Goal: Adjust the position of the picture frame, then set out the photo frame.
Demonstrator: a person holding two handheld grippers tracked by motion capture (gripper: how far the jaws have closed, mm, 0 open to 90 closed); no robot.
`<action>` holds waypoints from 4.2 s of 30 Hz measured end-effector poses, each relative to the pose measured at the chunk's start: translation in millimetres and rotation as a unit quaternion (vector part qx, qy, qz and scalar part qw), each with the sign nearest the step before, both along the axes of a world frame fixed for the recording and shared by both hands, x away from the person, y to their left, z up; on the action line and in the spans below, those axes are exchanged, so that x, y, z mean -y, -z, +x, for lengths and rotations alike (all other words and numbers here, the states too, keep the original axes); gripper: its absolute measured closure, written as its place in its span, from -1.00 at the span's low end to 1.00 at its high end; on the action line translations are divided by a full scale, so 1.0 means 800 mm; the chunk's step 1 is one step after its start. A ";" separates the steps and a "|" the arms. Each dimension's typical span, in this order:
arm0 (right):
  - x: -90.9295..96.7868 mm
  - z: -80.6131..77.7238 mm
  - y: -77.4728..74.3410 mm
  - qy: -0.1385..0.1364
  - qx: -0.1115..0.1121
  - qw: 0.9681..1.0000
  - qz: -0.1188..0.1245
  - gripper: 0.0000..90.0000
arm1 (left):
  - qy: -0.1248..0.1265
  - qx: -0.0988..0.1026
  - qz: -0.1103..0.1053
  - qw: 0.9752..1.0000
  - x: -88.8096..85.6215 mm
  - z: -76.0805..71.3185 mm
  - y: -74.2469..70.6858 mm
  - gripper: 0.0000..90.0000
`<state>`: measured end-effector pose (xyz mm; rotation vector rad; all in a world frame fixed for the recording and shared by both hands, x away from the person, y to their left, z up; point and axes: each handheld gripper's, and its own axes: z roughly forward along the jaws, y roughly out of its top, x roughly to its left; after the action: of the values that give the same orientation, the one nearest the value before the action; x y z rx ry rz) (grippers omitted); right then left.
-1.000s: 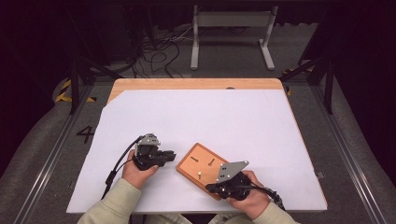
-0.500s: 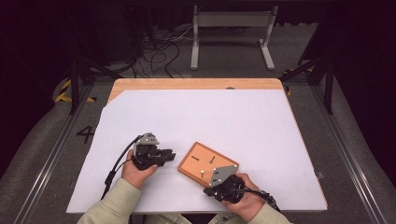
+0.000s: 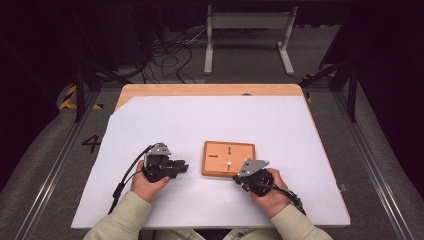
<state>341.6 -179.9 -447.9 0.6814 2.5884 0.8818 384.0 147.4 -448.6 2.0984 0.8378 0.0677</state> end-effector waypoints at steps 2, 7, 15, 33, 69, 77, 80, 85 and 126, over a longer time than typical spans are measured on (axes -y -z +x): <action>0.004 0.002 0.000 0.006 -0.007 1.000 0.008 1.00 | -0.001 -0.001 -0.001 1.000 0.000 0.000 0.000 0.59; 0.027 0.002 -0.024 0.013 0.005 0.999 0.046 0.98 | -0.006 0.002 -0.005 1.000 -0.001 0.000 -0.001 0.58; 0.099 0.048 -0.019 0.169 0.015 0.985 0.042 0.97 | -0.010 0.005 -0.001 1.000 0.000 0.001 0.000 0.57; 0.042 0.079 -0.003 0.134 -0.022 0.990 0.024 1.00 | -0.026 0.012 -0.010 1.000 -0.008 0.002 -0.002 0.55; 0.126 0.063 -0.061 0.150 0.010 0.978 0.142 0.48 | 0.035 0.093 -0.045 0.994 0.056 -0.009 -0.027 0.09; 0.130 0.061 -0.063 0.153 0.004 0.978 0.145 0.40 | 0.058 0.091 -0.045 0.993 0.083 -0.006 -0.028 0.06; 0.131 0.061 -0.063 0.155 0.002 0.978 0.142 0.37 | 0.067 0.090 -0.047 0.993 0.093 -0.006 -0.025 0.05; 0.132 0.061 -0.063 0.157 0.001 0.978 0.141 0.34 | 0.078 0.088 -0.048 0.992 0.105 0.000 -0.018 0.08; 0.130 0.064 -0.052 0.142 -0.013 0.979 0.147 0.35 | 0.110 0.112 0.020 0.987 0.133 0.004 0.007 0.87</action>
<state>393.1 -284.0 -406.1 1.1176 2.3208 1.1721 387.1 41.3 -454.1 2.1594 0.4717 0.1992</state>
